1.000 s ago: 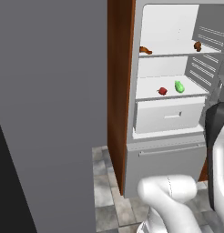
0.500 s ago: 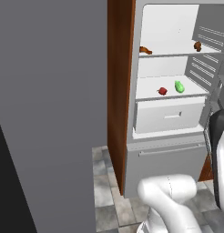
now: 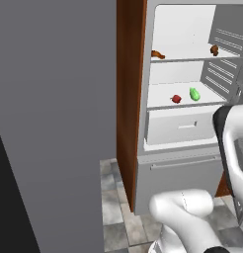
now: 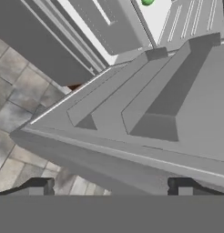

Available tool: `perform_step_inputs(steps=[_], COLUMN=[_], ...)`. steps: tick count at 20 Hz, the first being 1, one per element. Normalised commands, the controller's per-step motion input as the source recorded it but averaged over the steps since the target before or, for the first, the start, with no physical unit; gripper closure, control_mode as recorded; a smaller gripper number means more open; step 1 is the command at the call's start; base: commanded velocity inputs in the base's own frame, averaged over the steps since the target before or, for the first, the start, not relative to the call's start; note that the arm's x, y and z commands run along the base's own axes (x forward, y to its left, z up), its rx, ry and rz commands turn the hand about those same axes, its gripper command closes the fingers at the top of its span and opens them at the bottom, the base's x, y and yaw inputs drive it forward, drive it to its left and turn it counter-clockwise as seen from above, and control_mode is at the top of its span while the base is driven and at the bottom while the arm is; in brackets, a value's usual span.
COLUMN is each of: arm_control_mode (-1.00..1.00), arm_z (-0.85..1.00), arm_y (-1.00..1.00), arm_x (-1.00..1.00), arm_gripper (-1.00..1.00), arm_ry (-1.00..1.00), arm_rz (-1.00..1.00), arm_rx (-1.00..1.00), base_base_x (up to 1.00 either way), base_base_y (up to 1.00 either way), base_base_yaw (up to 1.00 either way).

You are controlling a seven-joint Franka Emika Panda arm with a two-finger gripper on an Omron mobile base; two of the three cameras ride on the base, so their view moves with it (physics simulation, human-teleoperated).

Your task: Gather the bell pepper and corn from the fridge and place them on a tray on the dining counter. Then gather the chicken drumsticks from the fridge and place them on the other tray.

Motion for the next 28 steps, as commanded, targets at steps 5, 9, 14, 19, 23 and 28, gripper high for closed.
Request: perform_step_inputs(steps=[5, 9, 14, 19, 23, 28], arm_control_mode=[-1.0, -1.0, -1.0, -1.0, -1.0, -1.0], arm_z=[-0.1, -0.18, -0.31, -0.24, -0.21, -0.41], arm_y=[-0.41, -0.46, -0.16, 0.0, -0.14, -0.38], arm_x=[0.58, 0.63, 0.79, 0.69, 0.69, 0.6], arm_gripper=[-1.0, -1.0, -1.0, -1.0, -1.0, -1.0], arm_ry=[0.09, 0.06, 0.01, 0.0, 0.02, 0.05], arm_rz=[0.0, 0.0, 0.0, 0.0, 0.02, 0.02], arm_rx=[0.0, 0.0, 0.0, 0.0, 0.0, 0.0], base_base_x=[0.0, 0.0, 0.0, 0.0, 0.0, 0.0], base_base_y=[0.0, 0.0, 0.0, 0.0, 0.0, 0.0], base_base_yaw=[0.0, 0.0, 0.0, 0.0, 0.0, 0.0])
